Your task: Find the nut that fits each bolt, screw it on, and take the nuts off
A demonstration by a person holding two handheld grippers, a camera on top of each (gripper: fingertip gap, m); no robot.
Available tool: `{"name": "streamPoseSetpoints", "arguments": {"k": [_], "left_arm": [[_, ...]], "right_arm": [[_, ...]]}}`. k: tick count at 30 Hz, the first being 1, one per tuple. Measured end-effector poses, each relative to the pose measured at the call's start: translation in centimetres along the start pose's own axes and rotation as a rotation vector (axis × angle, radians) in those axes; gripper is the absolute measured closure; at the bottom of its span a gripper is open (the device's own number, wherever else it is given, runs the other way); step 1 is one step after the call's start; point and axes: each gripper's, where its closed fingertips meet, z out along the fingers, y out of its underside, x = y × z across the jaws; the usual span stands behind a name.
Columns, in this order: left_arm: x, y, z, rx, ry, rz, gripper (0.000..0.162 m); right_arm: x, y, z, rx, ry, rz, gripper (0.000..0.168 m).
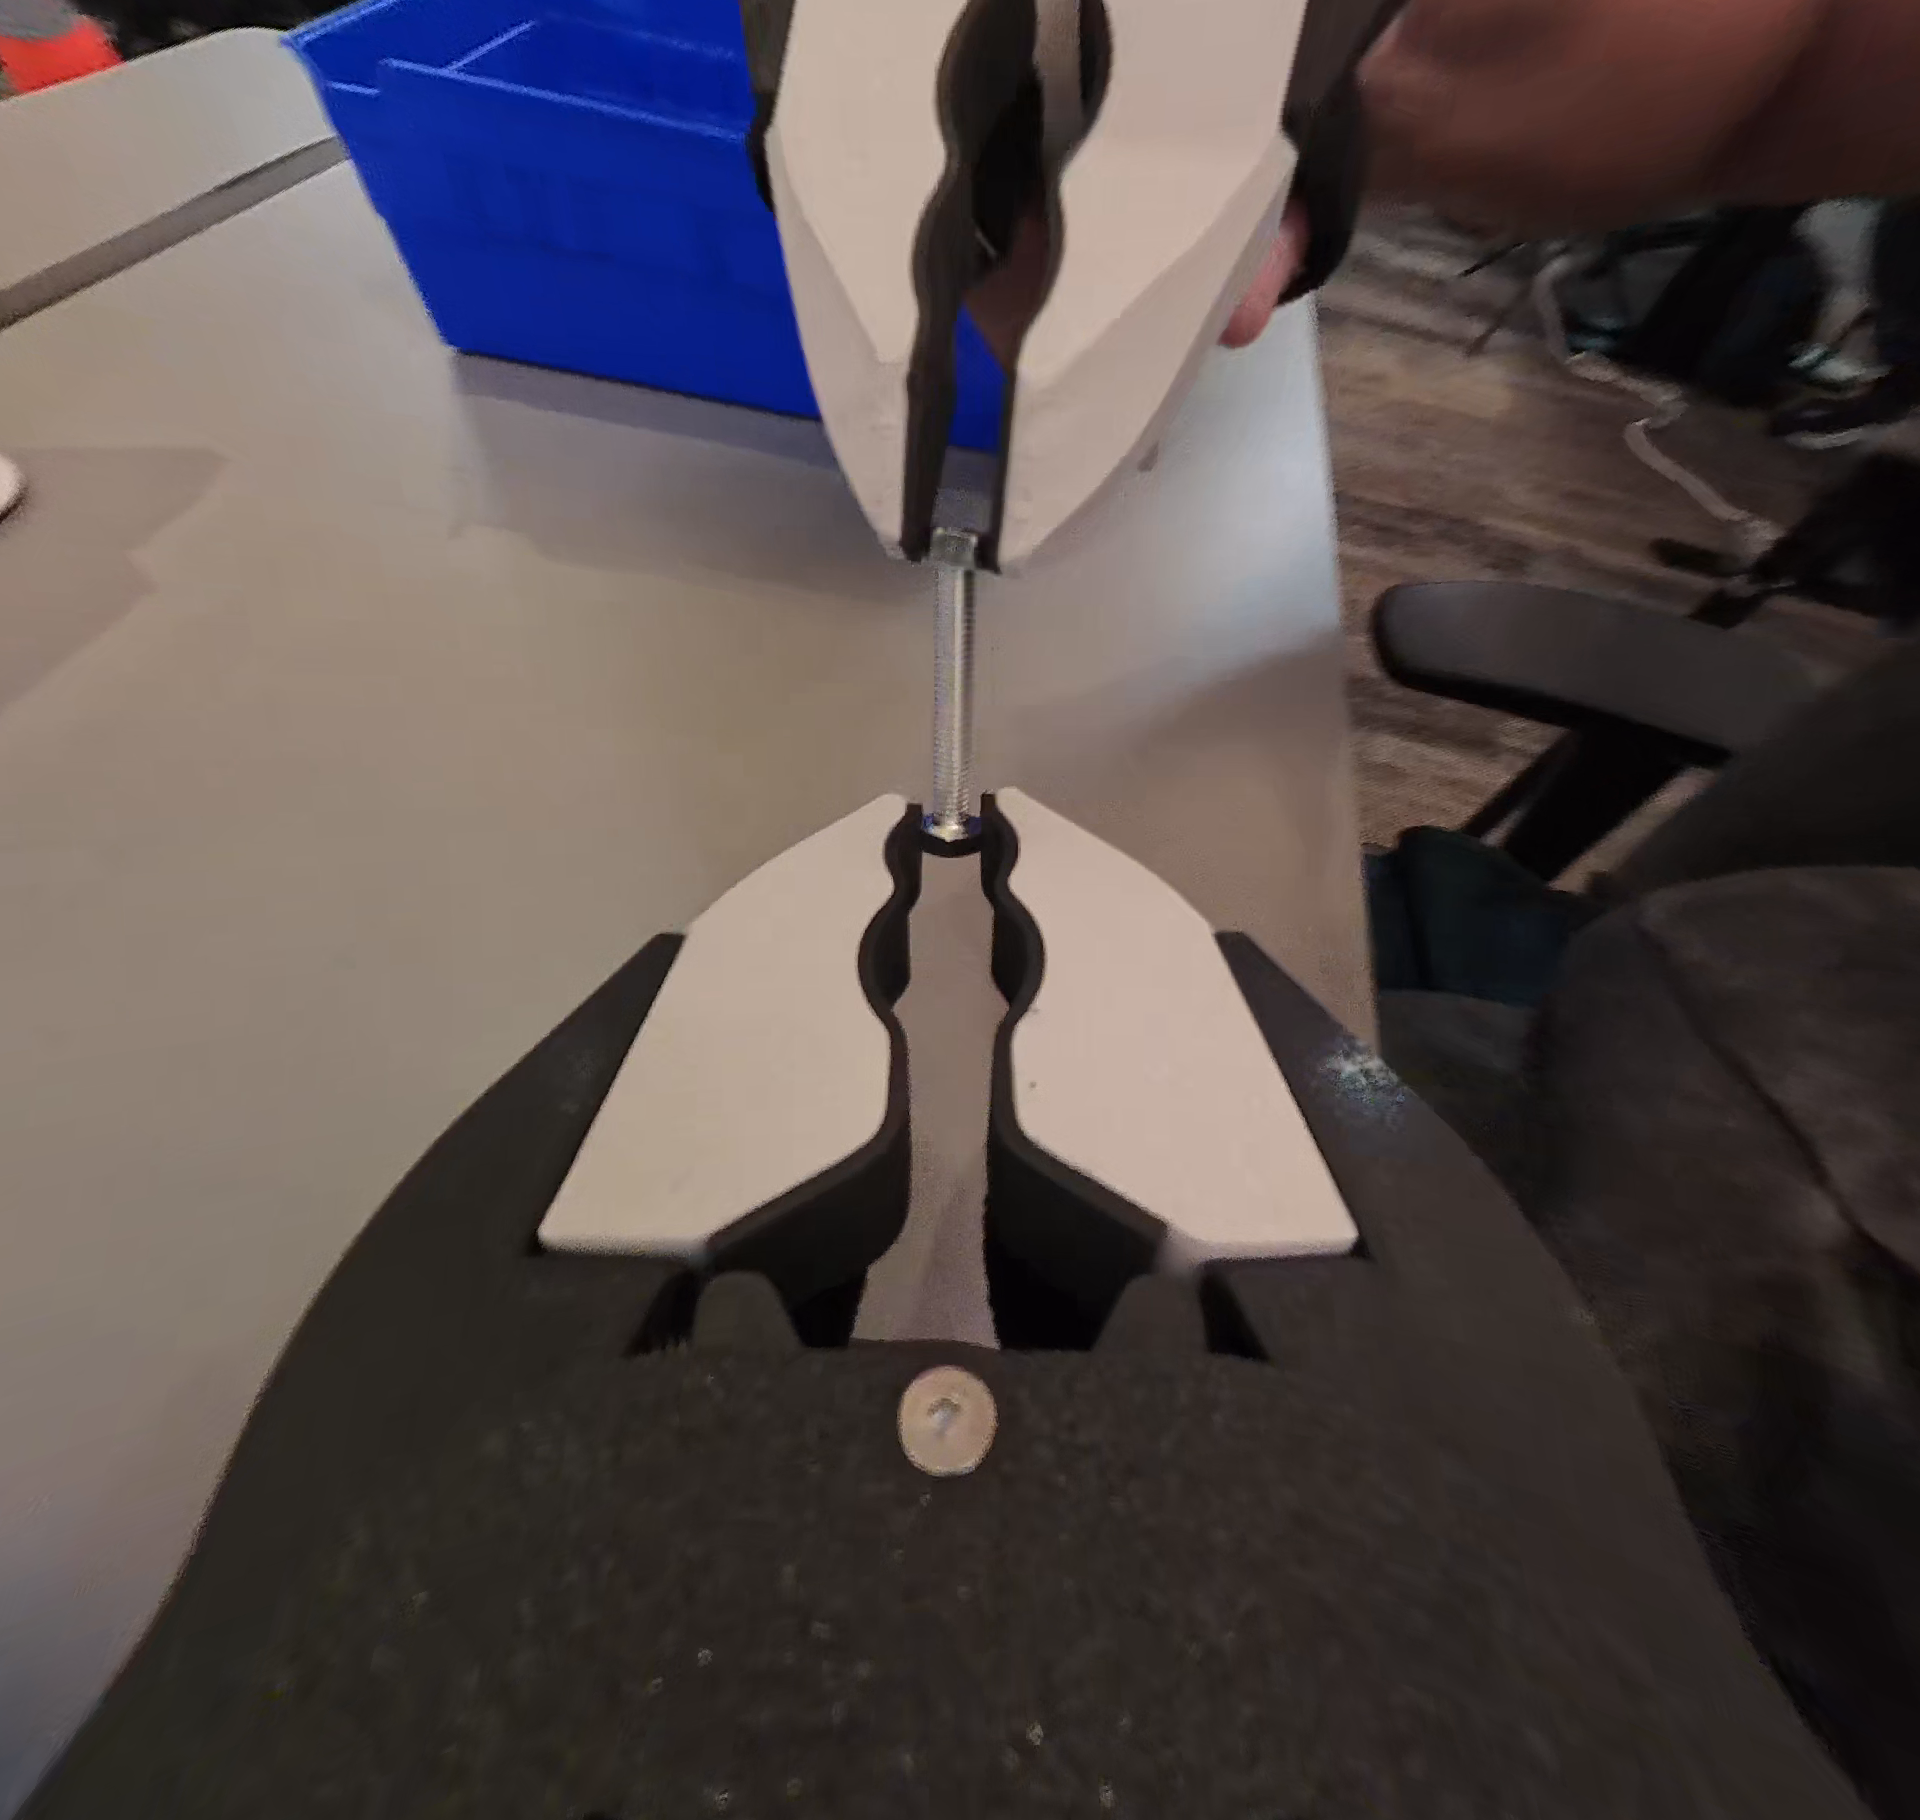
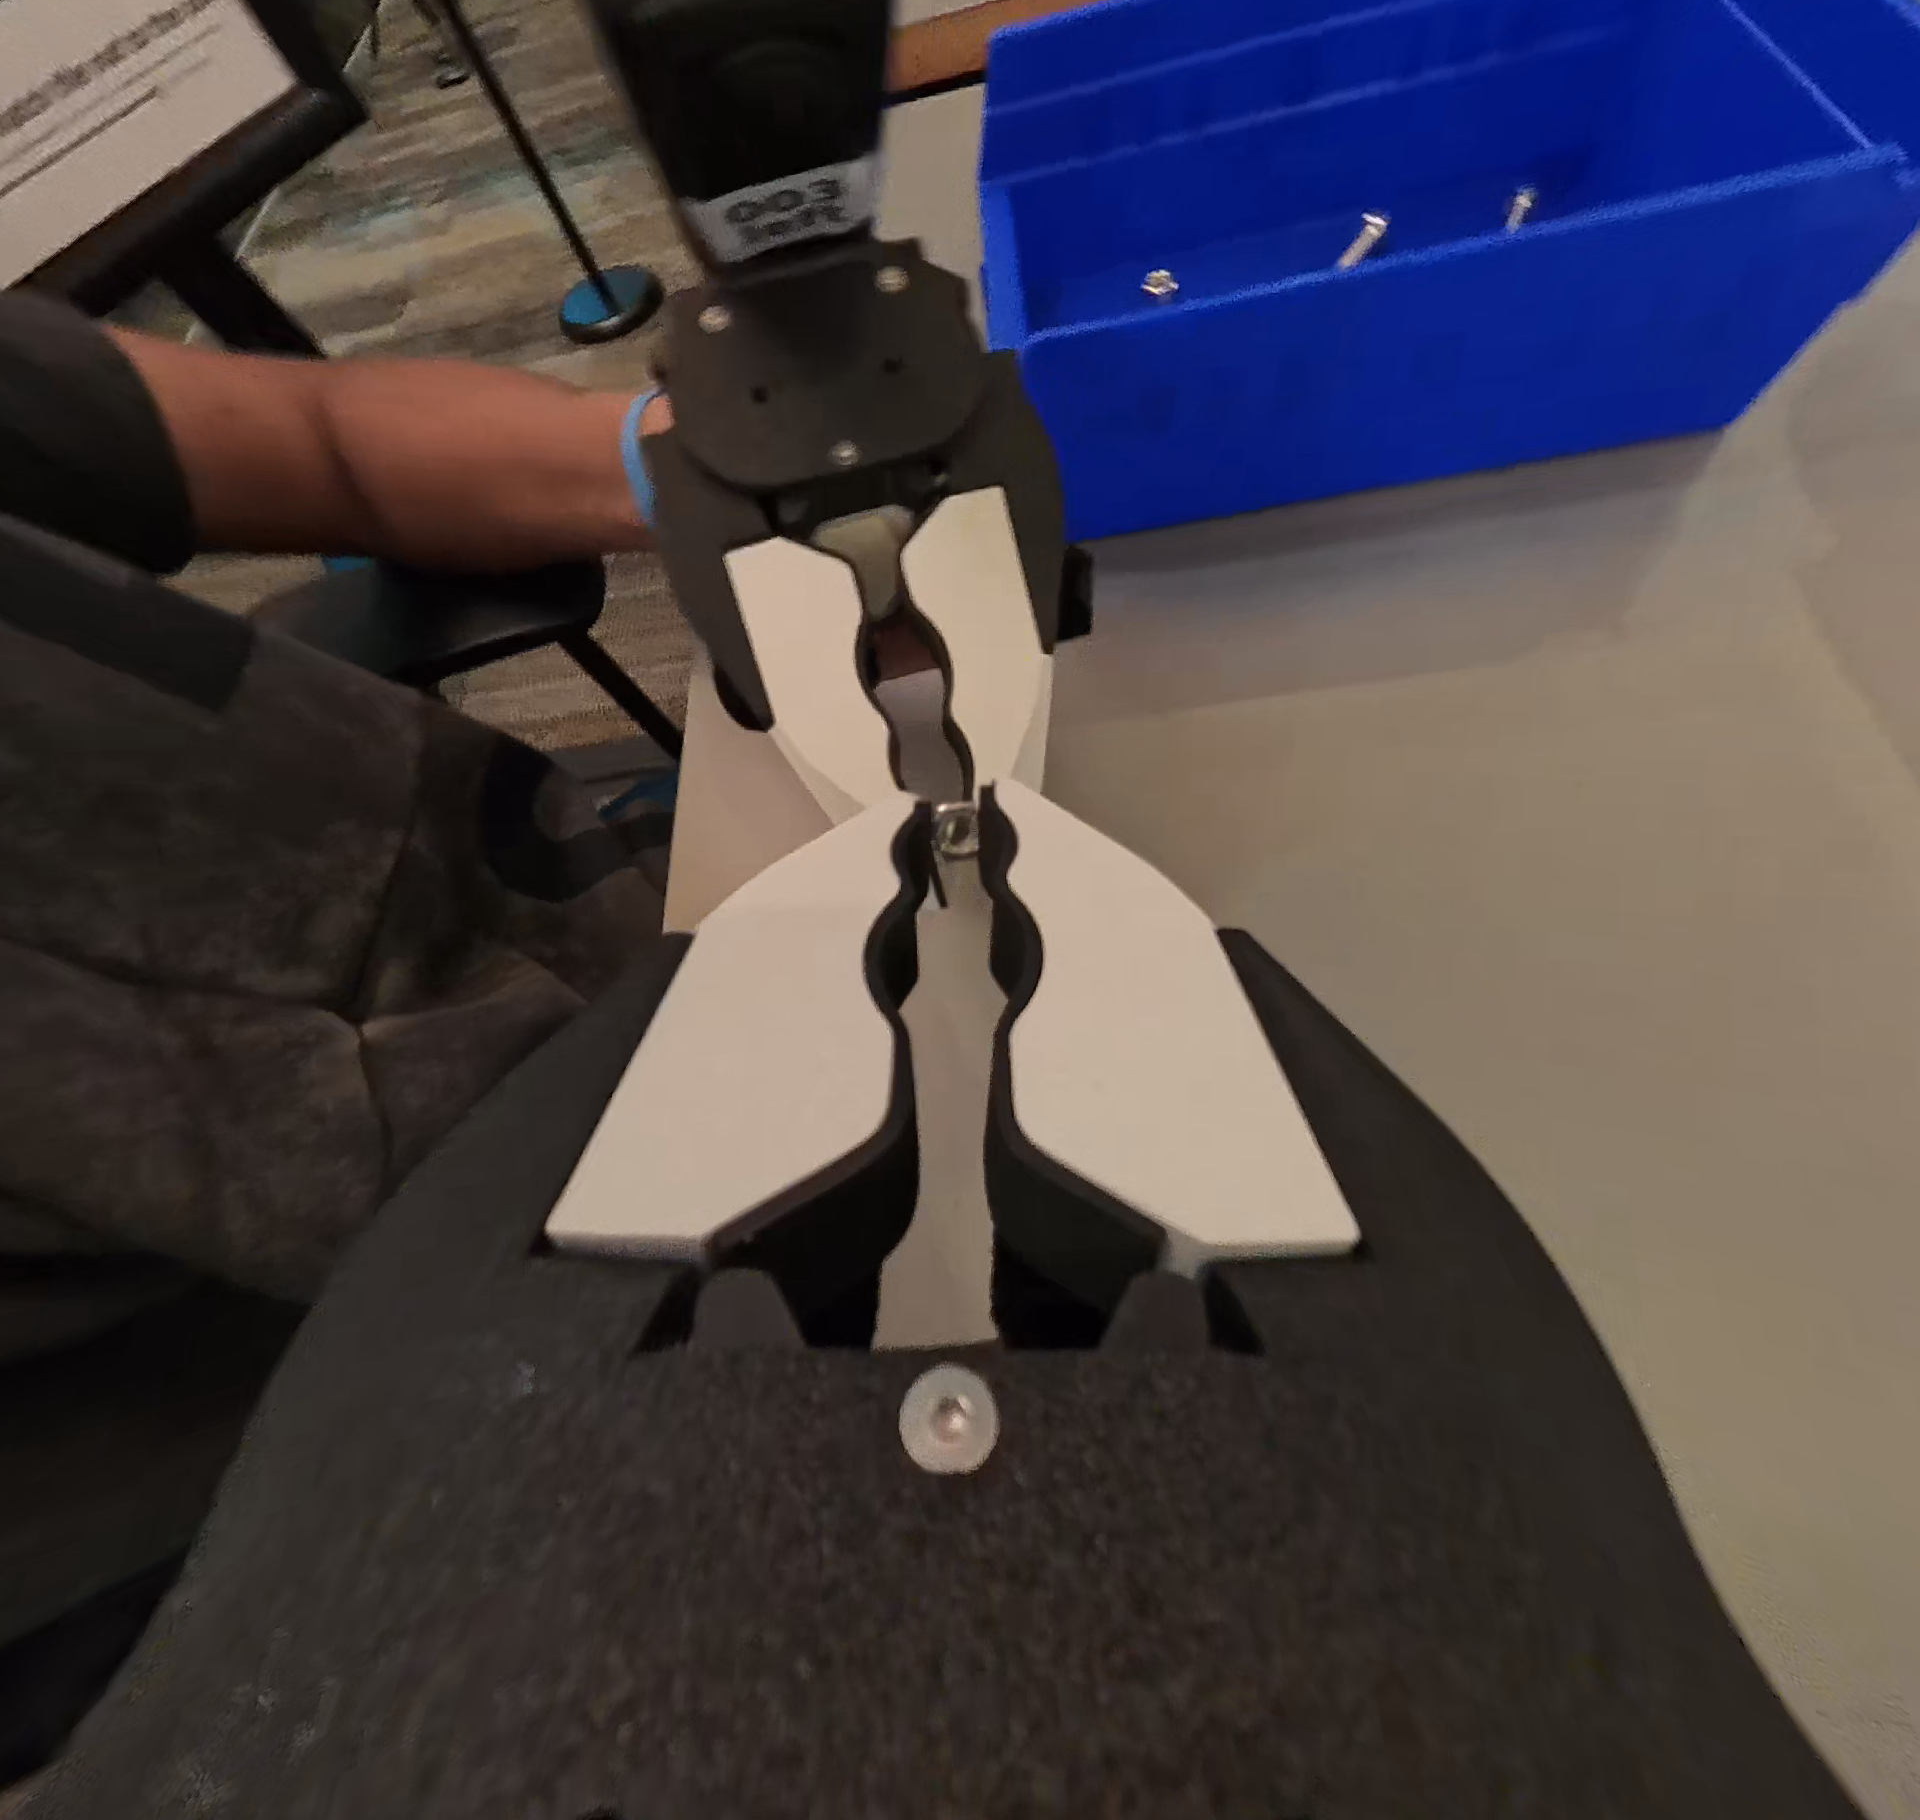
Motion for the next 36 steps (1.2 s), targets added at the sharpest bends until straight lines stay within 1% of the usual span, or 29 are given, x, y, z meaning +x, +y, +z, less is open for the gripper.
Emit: {"name": "streamPoseSetpoints", "arguments": {"k": [3, 4, 5, 8, 13, 16, 18, 19, 20, 21, 22, 24, 25, 27, 29, 30, 32, 34, 36], "left_arm": [[-1.2, 0.2, 0.4, -0.019, -0.120, 0.025, 0.152], [-1.4, -0.1, 0.4, -0.006, -0.144, 0.025, 0.152], [-1.4, -0.5, 0.4, 0.009, -0.160, 0.026, 0.152], [-1.4, -0.6, 0.3, -0.022, -0.196, 0.053, 0.152], [-1.9, -0.2, 0.2, 0.018, -0.149, -0.030, 0.152], [-2.2, 0.0, 0.1, 0.053, -0.107, -0.082, 0.152], [-1.6, -0.3, 0.0, 0.093, -0.031, -0.109, 0.152], [-0.9, -0.7, -0.2, 0.128, 0.034, -0.133, 0.152], [-0.3, -1.3, -0.5, 0.175, 0.100, -0.164, 0.152], [0.4, -1.9, -0.8, 0.220, 0.177, -0.196, 0.152], [0.9, -2.5, -1.2, 0.264, 0.248, -0.228, 0.152], [1.5, -3.8, -2.2, 0.371, 0.355, -0.293, 0.152], [1.6, -4.2, -2.6, 0.416, 0.406, -0.329, 0.152], [1.4, -4.4, -2.8, 0.454, 0.448, -0.380, 0.152], [1.2, -3.9, -2.5, 0.451, 0.463, -0.404, 0.152], [1.1, -3.8, -2.4, 0.455, 0.466, -0.416, 0.152], [1.0, -3.9, -2.4, 0.468, 0.484, -0.434, 0.152], [0.7, -3.9, -2.5, 0.475, 0.480, -0.437, 0.152], [0.6, -3.9, -2.6, 0.479, 0.477, -0.438, 0.153]], "right_arm": [[1.1, -0.1, 0.2, 0.029, 0.032, 0.127, 0.162], [1.3, 0.0, 0.3, 0.036, 0.033, 0.165, 0.168], [1.5, 0.5, 0.6, 0.020, 0.038, 0.193, 0.168], [1.8, 0.7, 1.3, 0.027, 0.049, 0.220, 0.168], [3.7, -4.3, -2.7, 0.228, 0.105, 0.194, 0.168], [4.1, -5.0, -4.4, 0.287, 0.125, 0.190, 0.168], [3.3, -3.9, -4.3, 0.263, 0.094, 0.157, 0.165], [2.3, -3.2, -4.1, 0.260, 0.045, 0.130, 0.156], [1.3, -2.6, -3.8, 0.269, 0.002, 0.098, 0.143], [0.7, -2.1, -3.4, 0.303, -0.009, 0.079, 0.131], [0.1, -1.9, -3.0, 0.367, -0.020, 0.062, 0.124], [-0.6, -2.5, -2.8, 0.577, -0.025, 0.061, 0.108], [-0.6, -2.8, -2.9, 0.672, -0.013, 0.074, 0.105], [-0.7, -2.9, -2.6, 0.774, -0.023, 0.106, 0.102], [-1.2, -3.3, -2.2, 0.827, -0.072, 0.135, 0.104], [-1.4, -3.4, -1.9, 0.821, -0.090, 0.139, 0.103], [-0.8, -3.5, -1.3, 0.794, -0.068, 0.155, 0.100], [-1.2, -3.7, -1.4, 0.810, -0.110, 0.166, 0.105], [-1.0, -3.4, -1.1, 0.789, -0.101, 0.178, 0.106]]}}
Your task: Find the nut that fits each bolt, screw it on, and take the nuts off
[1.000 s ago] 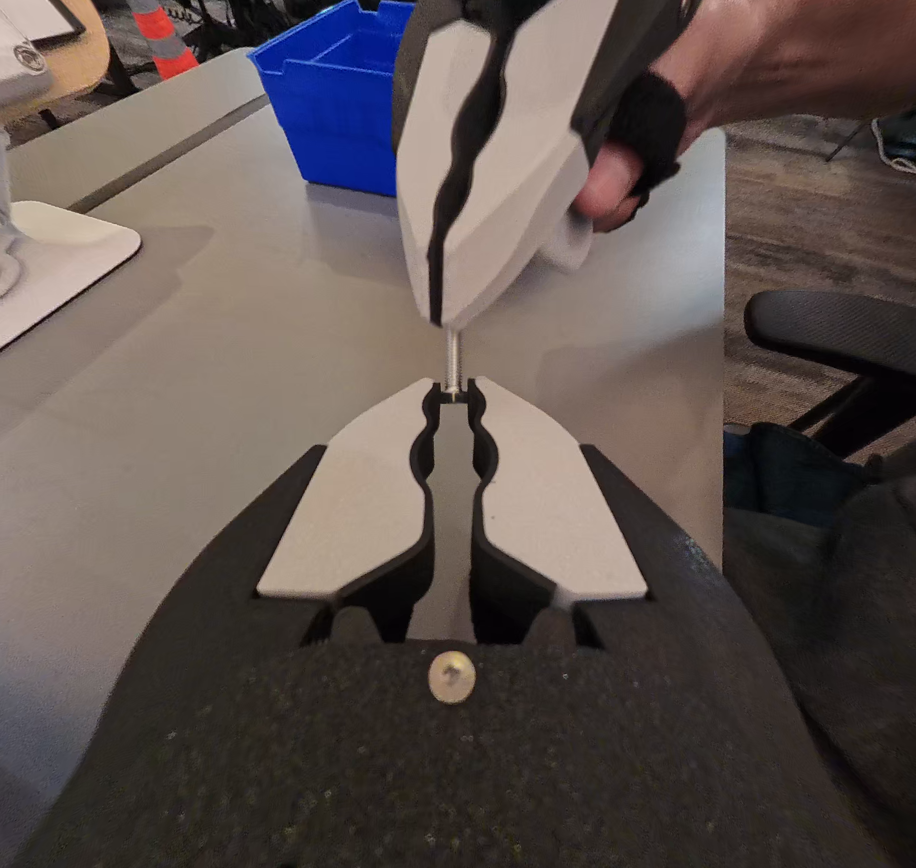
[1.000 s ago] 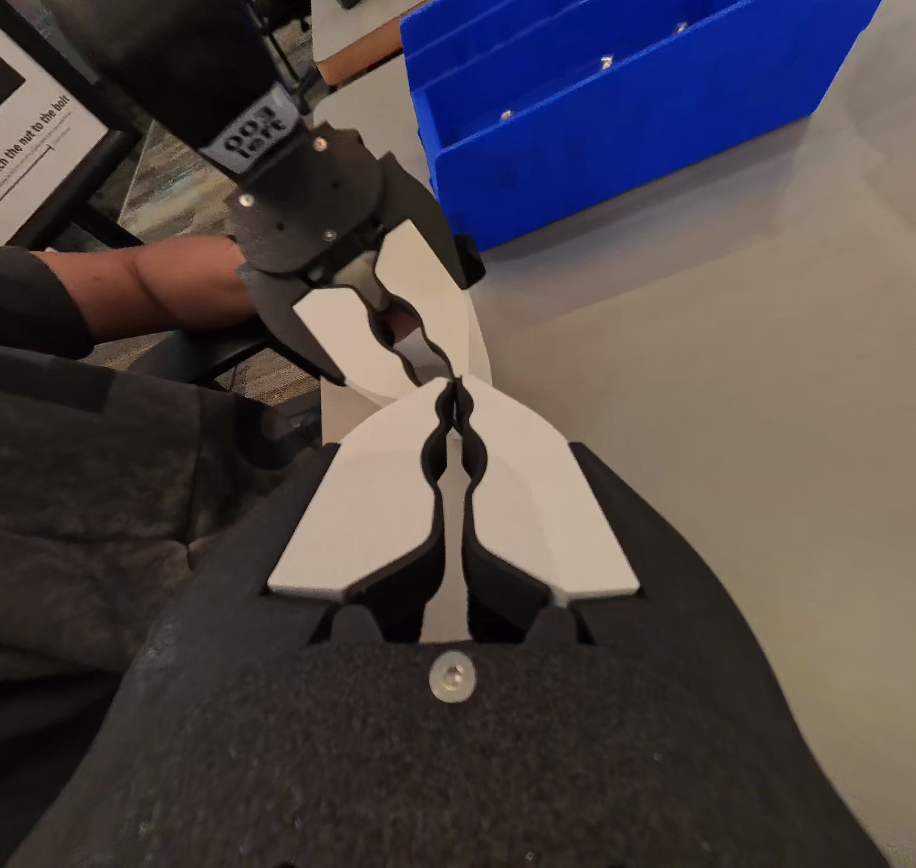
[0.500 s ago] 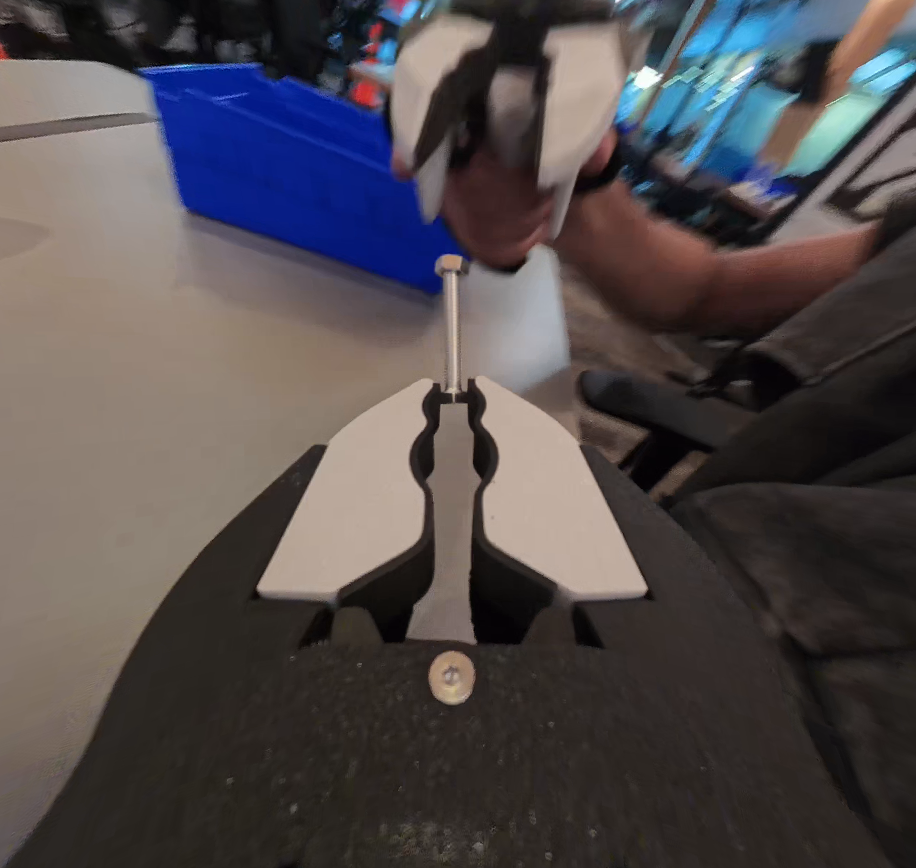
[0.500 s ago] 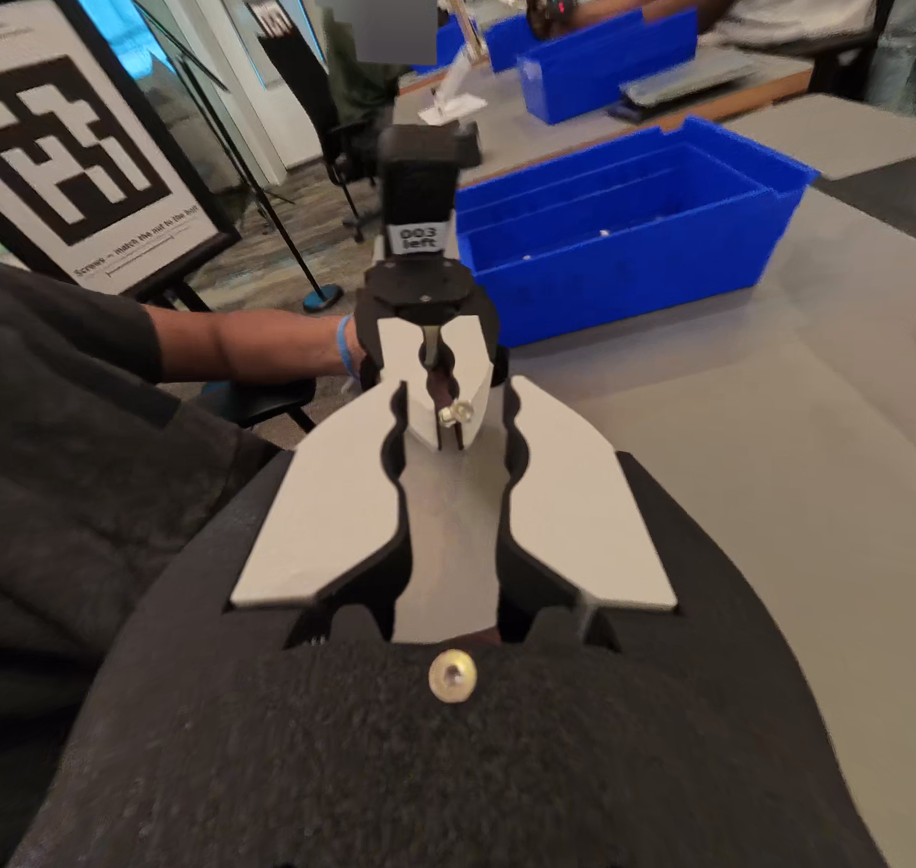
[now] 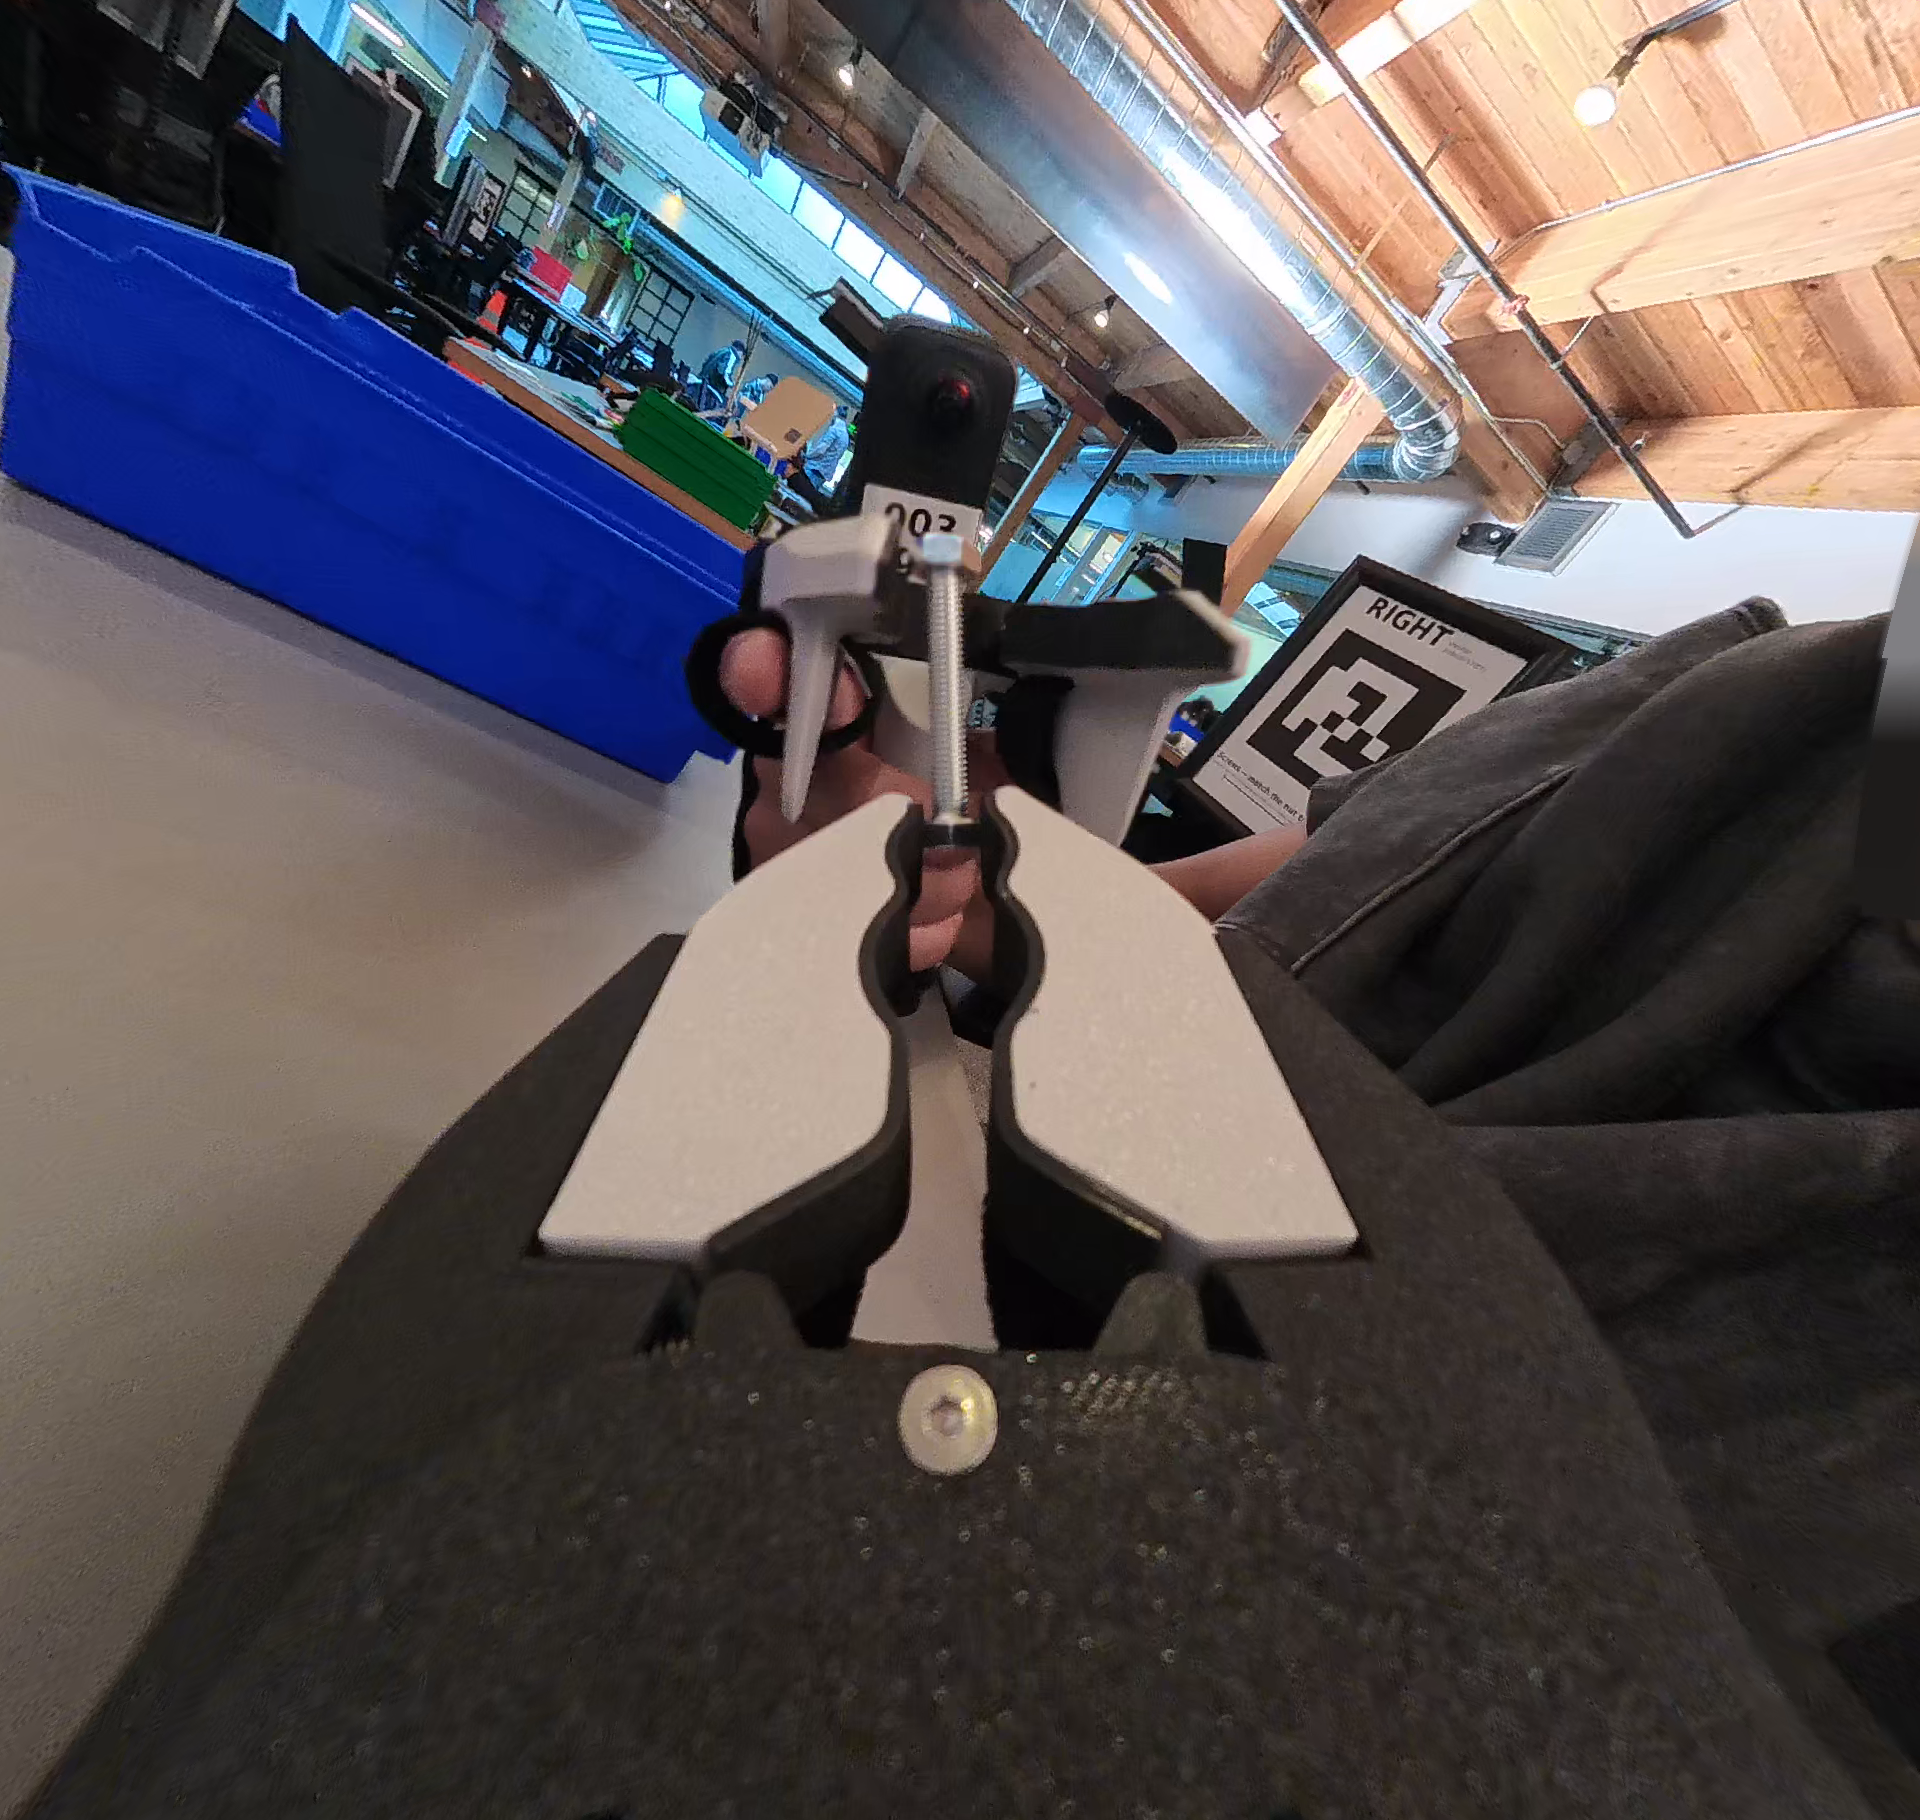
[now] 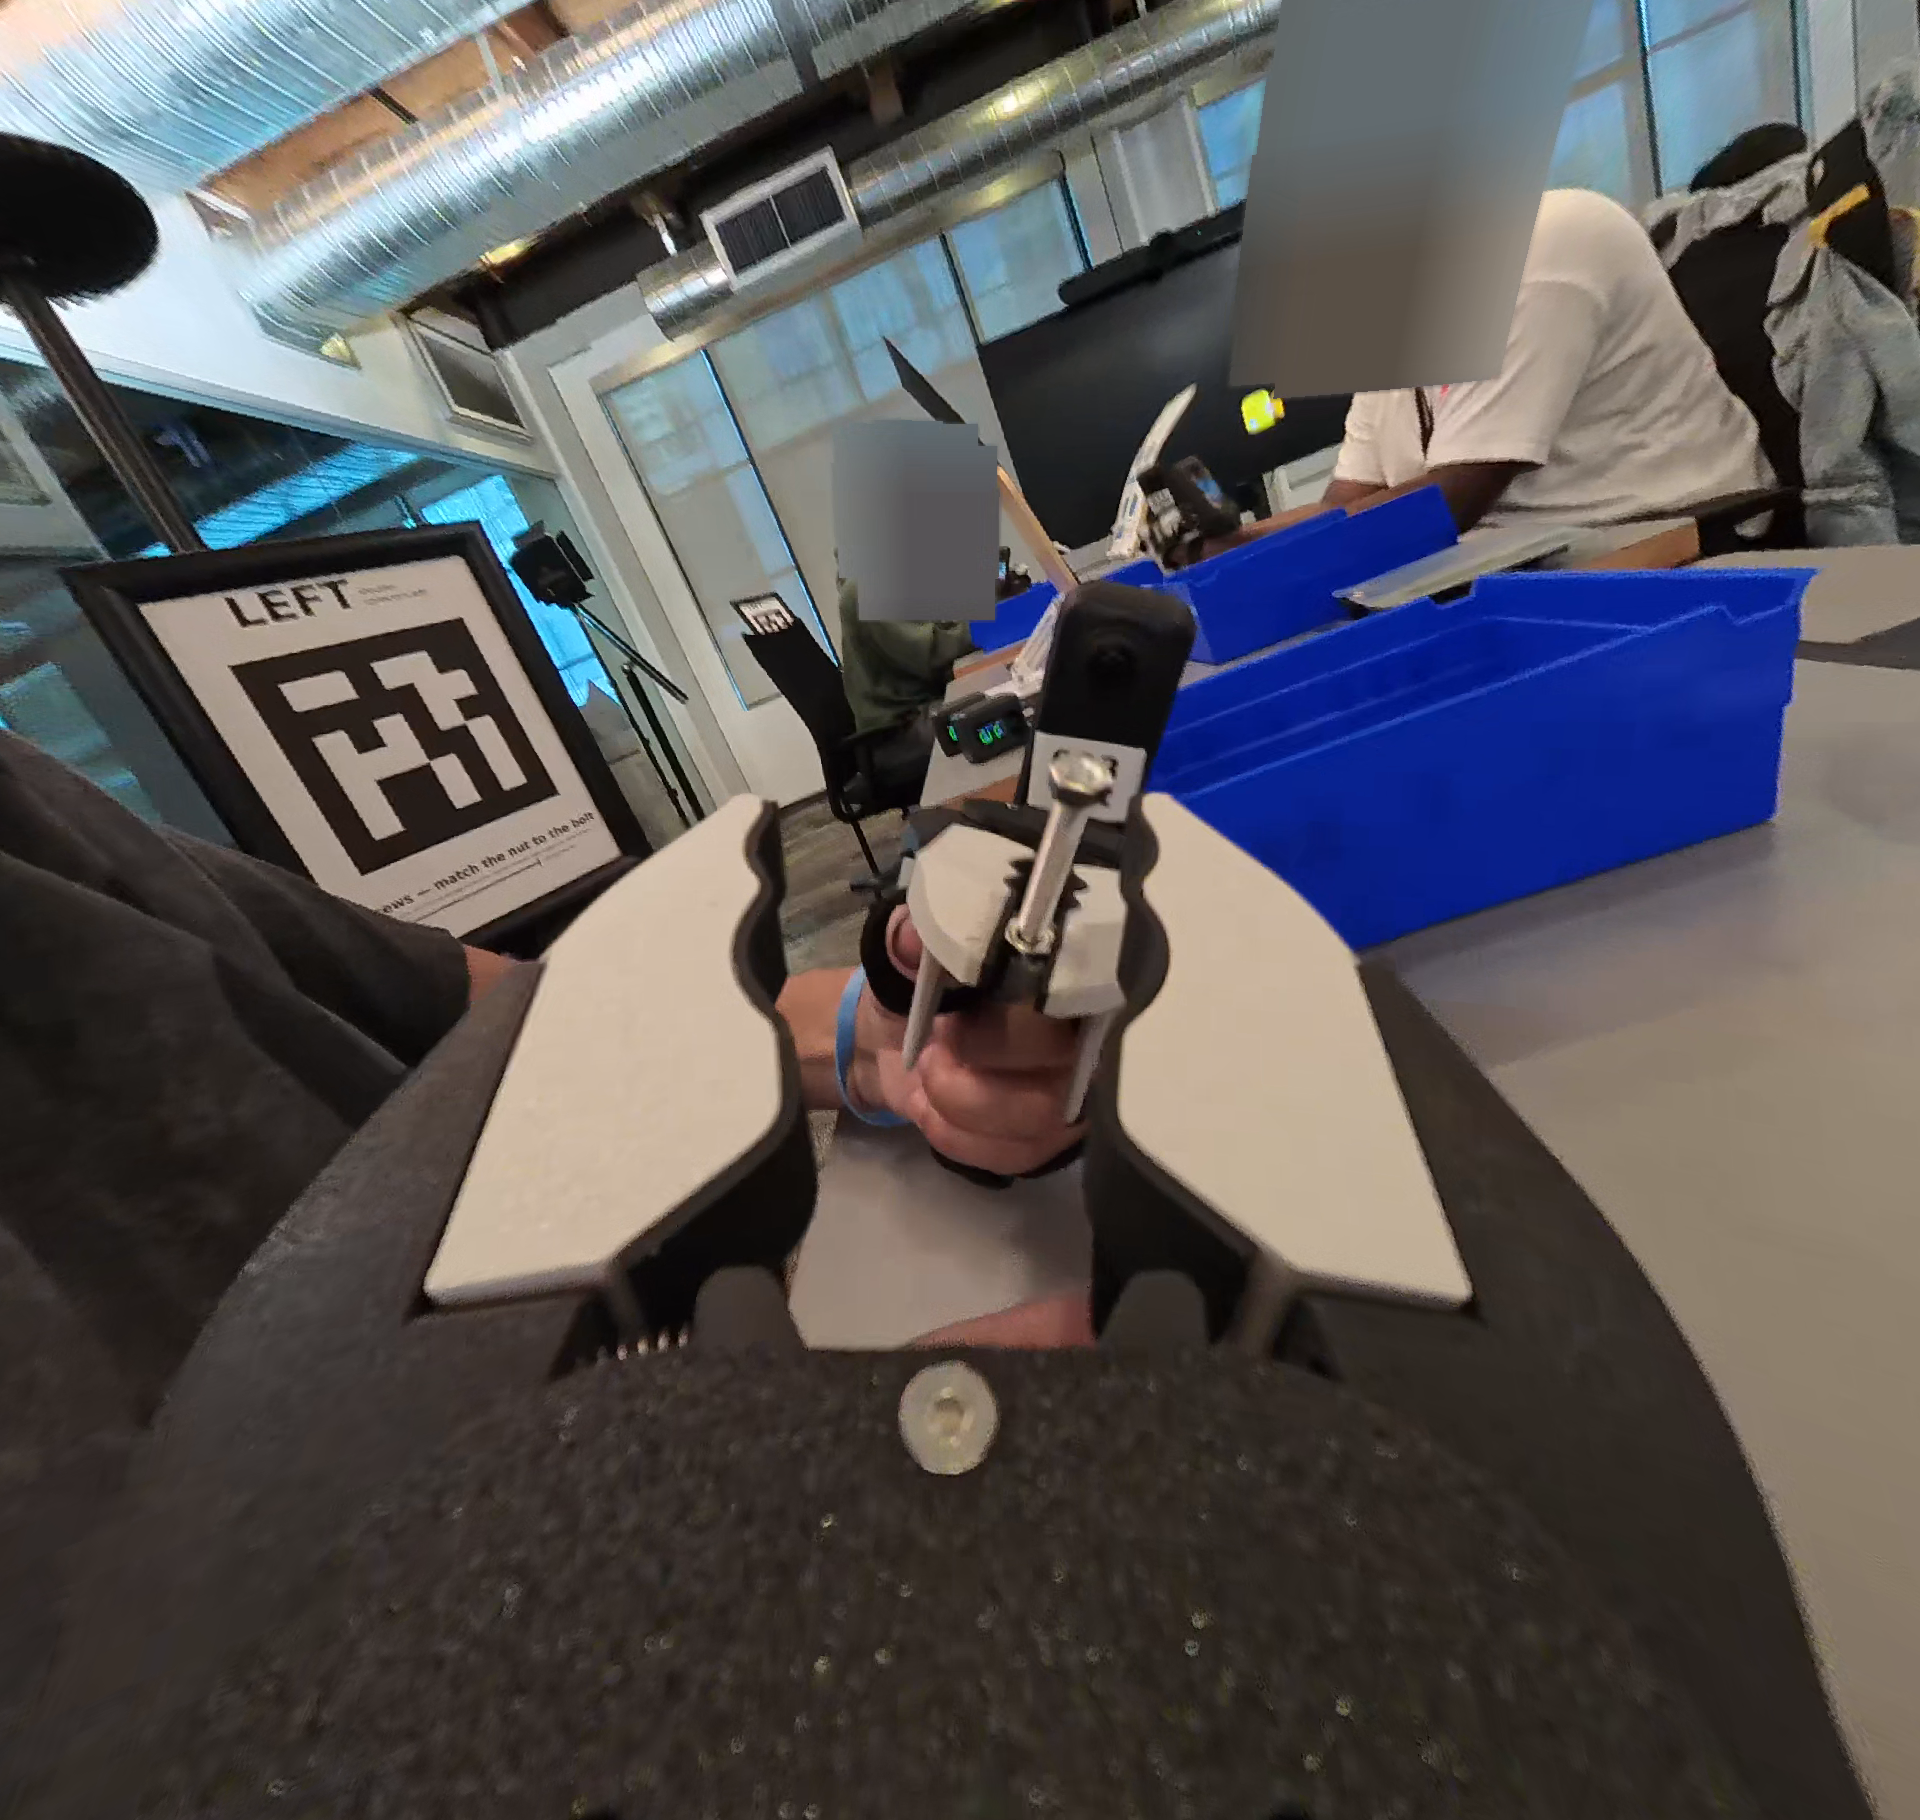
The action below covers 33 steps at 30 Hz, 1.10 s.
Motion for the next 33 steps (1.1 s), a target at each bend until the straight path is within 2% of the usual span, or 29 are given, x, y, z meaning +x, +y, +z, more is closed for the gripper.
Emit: {"name": "streamPoseSetpoints", "arguments": {"k": [2, 5, 12, 17, 22, 28, 33], "left_arm": [[0.1, 0.1, -0.1, -0.010, 0.003, 0.008, 0.153], [0.1, 0.3, 0.1, -0.016, 0.006, 0.005, 0.152], [-0.4, -0.3, -0.4, 0.008, -0.038, 0.009, 0.152], [-0.1, 0.4, 0.1, -0.030, -0.026, 0.023, 0.152], [-0.5, -0.3, -0.4, 0.010, -0.043, 0.008, 0.152], [-0.4, -0.1, -0.2, -0.008, -0.044, 0.022, 0.152], [-0.2, 0.5, 0.0, -0.061, -0.078, 0.078, 0.152]], "right_arm": [[0.6, 0.3, -0.1, -0.012, 0.022, 0.010, 0.102], [0.2, -0.5, -0.2, 0.048, -0.032, 0.071, 0.103], [-0.3, -0.4, -0.5, 0.051, -0.049, 0.062, 0.107], [0.0, -0.8, 0.1, 0.059, -0.043, 0.079, 0.105], [-0.3, -0.3, -0.2, 0.043, -0.047, 0.082, 0.103], [0.9, -1.0, -0.9, 0.070, 0.014, 0.044, 0.114], [2.8, -0.4, -1.9, -0.165, 0.192, -0.195, 0.129]]}}
